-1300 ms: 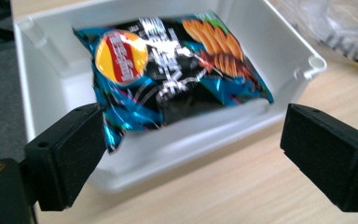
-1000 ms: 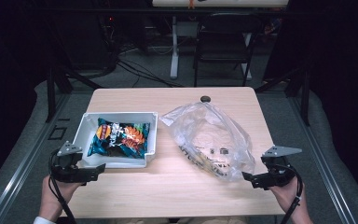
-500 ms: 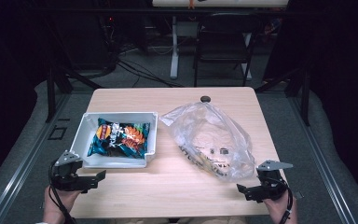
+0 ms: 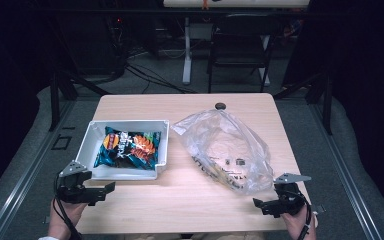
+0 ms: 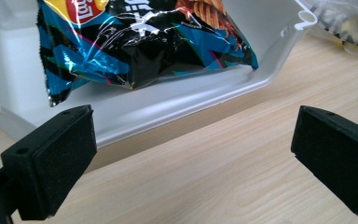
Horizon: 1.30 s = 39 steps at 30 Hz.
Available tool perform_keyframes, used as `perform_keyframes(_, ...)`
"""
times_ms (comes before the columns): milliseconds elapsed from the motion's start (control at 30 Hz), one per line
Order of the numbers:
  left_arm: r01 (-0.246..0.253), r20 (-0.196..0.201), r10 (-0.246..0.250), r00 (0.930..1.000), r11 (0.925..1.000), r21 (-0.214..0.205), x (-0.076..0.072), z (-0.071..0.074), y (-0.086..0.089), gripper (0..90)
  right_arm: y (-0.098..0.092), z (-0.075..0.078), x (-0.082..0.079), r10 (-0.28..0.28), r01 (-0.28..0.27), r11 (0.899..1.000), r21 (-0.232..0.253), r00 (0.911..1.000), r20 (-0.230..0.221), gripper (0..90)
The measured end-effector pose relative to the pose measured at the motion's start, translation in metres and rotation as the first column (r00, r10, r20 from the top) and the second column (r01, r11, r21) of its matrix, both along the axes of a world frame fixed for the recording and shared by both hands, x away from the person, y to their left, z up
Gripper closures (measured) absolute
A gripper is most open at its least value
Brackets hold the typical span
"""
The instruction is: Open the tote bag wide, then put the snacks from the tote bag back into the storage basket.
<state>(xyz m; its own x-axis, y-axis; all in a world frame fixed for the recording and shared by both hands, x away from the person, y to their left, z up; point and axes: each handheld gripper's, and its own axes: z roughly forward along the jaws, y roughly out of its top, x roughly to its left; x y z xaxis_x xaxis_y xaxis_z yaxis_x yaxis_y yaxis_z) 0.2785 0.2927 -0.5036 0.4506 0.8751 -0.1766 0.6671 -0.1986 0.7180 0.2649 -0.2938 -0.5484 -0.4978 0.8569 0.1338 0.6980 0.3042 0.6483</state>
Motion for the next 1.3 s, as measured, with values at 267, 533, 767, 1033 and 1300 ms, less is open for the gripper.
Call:
perform_keyframes(267, 0.021, -0.019, -0.021, 0.9996, 0.9998, 0.003, 0.000, -0.003, 0.003, 0.0, 0.004, -0.008, 0.009, 0.027, -0.027, 1.000, -0.001, 0.9982, -0.054, 0.0)
perform_keyframes(533, 0.025, -0.021, -0.024, 0.9995, 0.9997, 0.007, 0.000, -0.003, 0.003, 0.0, 0.004, -0.008, 0.009, 0.032, -0.032, 0.999, -0.012, 0.9981, -0.053, 0.0)
perform_keyframes(767, 0.027, -0.026, -0.027, 0.9993, 0.9996, 0.008, 0.001, -0.004, 0.002, 0.0, 0.002, -0.004, 0.006, -0.006, 0.005, 0.999, -0.033, 0.9998, -0.018, 0.0)
perform_keyframes(1033, 0.035, -0.019, -0.035, 0.9992, 0.9994, 0.006, 0.001, -0.003, 0.001, 0.0, 0.002, 0.001, 0.003, -0.019, 0.019, 0.997, -0.068, 0.9998, 0.003, 0.0)
perform_keyframes(1300, 0.042, -0.018, -0.042, 0.9990, 0.9991, 0.009, 0.003, -0.004, -0.001, 0.0, 0.002, 0.004, 0.000, -0.028, 0.029, 0.997, -0.077, 0.9995, 0.016, 0.0)
